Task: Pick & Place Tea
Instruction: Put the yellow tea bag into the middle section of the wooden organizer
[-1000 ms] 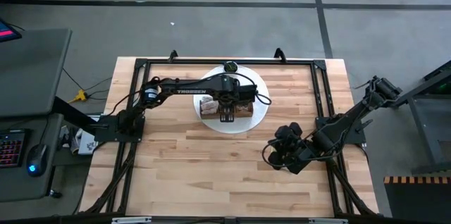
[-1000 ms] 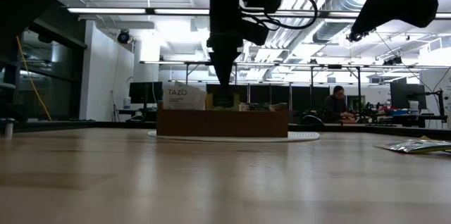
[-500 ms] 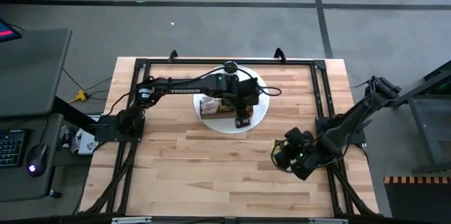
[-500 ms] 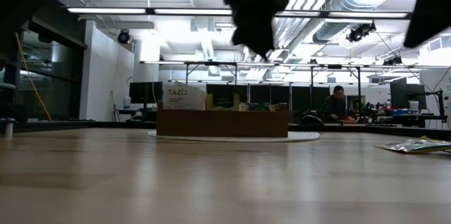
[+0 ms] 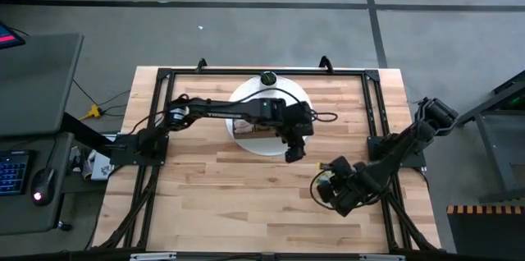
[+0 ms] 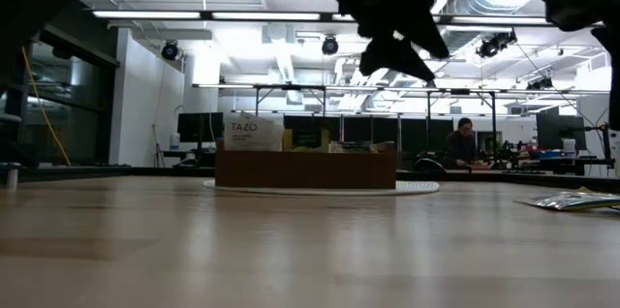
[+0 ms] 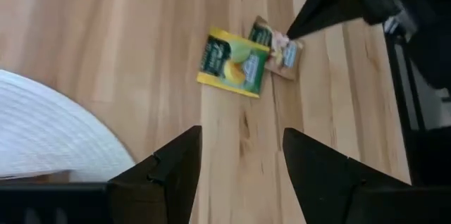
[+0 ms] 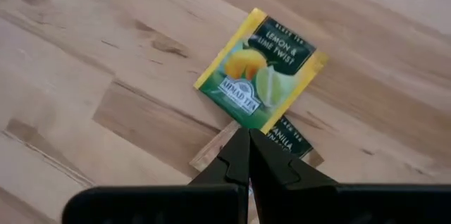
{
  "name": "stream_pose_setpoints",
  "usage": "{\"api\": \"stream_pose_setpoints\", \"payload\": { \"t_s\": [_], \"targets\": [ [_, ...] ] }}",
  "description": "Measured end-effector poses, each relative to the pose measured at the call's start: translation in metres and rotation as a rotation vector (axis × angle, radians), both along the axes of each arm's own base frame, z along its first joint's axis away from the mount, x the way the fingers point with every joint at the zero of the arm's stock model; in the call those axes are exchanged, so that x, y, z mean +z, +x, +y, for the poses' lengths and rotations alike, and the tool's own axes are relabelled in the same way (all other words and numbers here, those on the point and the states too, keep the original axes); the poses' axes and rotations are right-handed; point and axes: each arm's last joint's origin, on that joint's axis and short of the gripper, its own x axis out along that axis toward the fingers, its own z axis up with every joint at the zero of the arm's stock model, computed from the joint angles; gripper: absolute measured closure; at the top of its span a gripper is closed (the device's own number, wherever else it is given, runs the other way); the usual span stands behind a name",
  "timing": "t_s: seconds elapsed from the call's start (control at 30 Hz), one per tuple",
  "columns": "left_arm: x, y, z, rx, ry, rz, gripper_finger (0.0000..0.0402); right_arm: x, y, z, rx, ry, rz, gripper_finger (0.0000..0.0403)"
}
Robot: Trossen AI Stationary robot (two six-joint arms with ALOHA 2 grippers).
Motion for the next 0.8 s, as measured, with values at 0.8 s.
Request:
{"api": "stream_pose_setpoints", "payload": {
  "t_s": [0.8],
  "targets": [
    [-0.027,0.012,-0.001,-0.042,0.007,0.019,0.0204,-0.035,-0.02,0.013,0.153,-0.105,-0.218,0.0403]
  ]
}}
